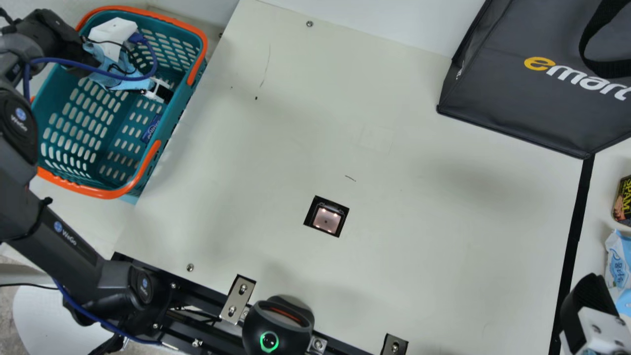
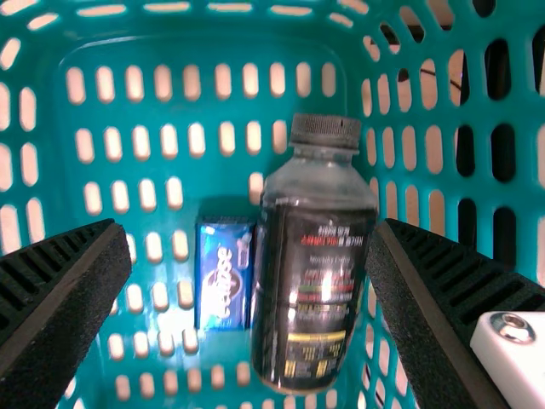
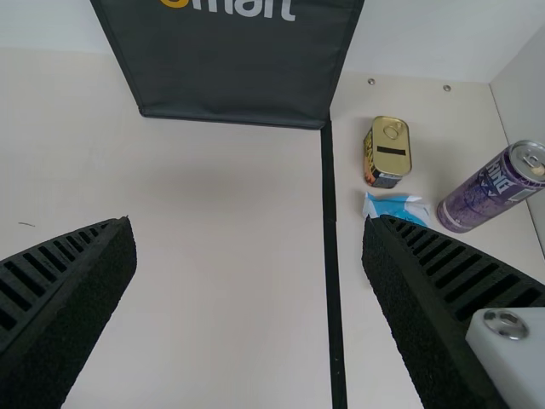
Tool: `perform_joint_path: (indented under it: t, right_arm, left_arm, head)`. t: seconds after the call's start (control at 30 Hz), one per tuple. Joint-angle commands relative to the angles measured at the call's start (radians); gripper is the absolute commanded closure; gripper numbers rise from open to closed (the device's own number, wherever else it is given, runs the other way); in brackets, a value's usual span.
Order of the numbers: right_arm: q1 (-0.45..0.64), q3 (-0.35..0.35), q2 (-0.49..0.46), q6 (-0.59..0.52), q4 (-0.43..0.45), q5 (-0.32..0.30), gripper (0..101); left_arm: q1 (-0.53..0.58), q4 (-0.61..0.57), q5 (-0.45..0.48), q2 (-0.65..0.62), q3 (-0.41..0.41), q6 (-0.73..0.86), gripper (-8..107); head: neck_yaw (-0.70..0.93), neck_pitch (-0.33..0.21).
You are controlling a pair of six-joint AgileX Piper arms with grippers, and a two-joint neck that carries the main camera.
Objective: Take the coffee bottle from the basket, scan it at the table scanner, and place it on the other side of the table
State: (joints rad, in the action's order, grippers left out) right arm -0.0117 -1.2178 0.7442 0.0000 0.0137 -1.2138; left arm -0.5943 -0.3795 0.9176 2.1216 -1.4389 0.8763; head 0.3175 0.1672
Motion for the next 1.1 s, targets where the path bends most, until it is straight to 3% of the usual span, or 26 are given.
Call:
perform_joint_path:
  t: [0.0,0.43,1.07]
  right_arm:
    - [0.000,0.000,0.000,0.000,0.000,0.000,6]
    - [0.000,0.000,0.000,0.000,0.000,0.000,6]
    - [0.000,0.000,0.000,0.000,0.000,0.000,6]
  left_arm:
    - [0.003,-0.013,0.000,0.019,-0.013,0.004,9]
    - [0.016,-0.093,-0.011,0.125,-0.081,0.032,9]
    - [0.015,-0.256,-0.119,0.162,-0.005,0.168,9]
  head:
    - [0.004,-0.029]
    - [0.004,-0.029]
    - [0.004,-0.029]
